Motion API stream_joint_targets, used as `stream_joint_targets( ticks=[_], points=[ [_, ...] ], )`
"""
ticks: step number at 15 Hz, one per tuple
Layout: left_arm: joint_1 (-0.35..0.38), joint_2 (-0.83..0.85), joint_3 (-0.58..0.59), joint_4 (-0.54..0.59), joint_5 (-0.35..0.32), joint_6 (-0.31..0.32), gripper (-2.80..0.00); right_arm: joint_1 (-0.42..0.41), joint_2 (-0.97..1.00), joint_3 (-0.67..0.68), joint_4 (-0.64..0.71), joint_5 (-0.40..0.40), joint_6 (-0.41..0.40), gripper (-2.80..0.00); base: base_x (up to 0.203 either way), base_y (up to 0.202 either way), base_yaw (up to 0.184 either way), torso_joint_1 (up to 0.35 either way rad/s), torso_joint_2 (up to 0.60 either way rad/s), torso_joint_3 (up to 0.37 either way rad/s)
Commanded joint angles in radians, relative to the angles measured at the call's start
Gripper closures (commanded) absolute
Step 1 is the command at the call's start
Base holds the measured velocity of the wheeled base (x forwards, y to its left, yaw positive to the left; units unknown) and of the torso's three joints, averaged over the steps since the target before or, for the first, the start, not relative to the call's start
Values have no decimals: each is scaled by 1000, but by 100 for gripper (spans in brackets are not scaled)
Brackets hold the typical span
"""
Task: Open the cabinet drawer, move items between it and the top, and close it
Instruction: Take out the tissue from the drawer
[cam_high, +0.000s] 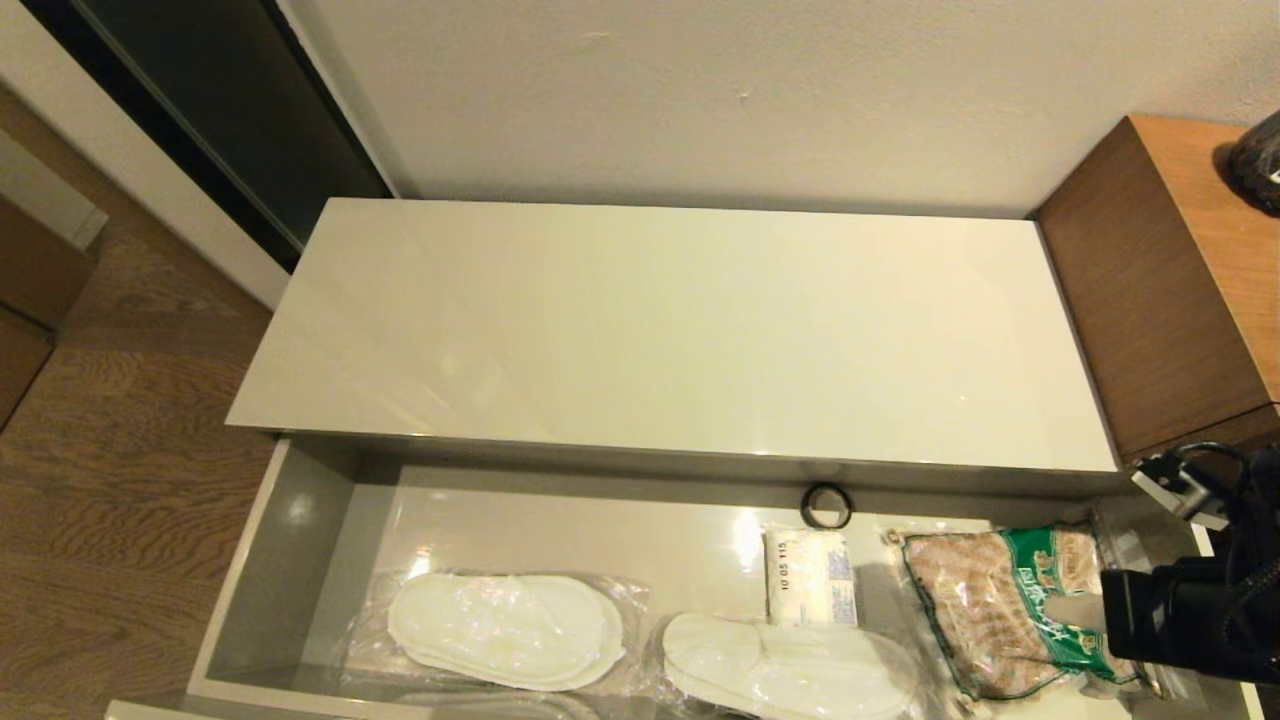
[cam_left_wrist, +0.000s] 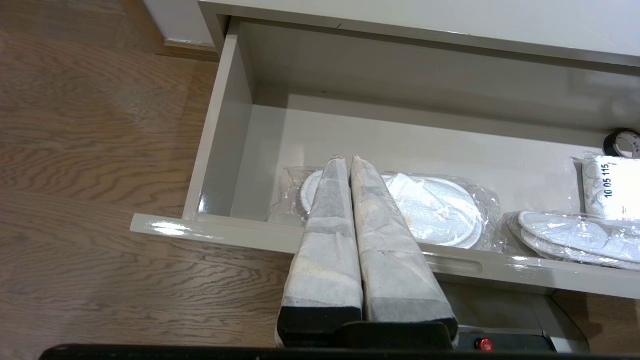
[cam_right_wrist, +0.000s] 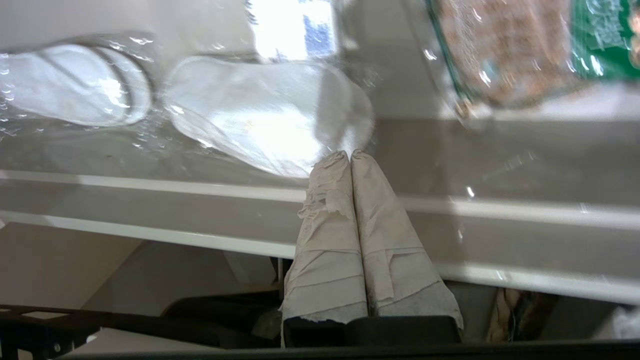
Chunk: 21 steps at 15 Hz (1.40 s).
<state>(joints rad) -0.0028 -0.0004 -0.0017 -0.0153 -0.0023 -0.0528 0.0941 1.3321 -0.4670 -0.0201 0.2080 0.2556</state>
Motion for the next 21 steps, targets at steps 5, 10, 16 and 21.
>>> stream_joint_targets(
  ticks=[5,10,16,21],
  points=[
    [0,1,0,0,1,-1,0,56,89,-2,-16,2,-6,0,0,0,0,0,0,0],
    [0,0,0,0,1,-1,0,129,120,-18,-52,-2,-36,0,0,0,0,0,0,0],
    [0,1,0,0,1,-1,0,204,239,-97,-12,-8,-204,0,0,0,0,0,0,0],
    [0,0,0,0,1,-1,0,258,335,-126,3,-9,-307,0,0,0,0,0,0,0]
  ],
)
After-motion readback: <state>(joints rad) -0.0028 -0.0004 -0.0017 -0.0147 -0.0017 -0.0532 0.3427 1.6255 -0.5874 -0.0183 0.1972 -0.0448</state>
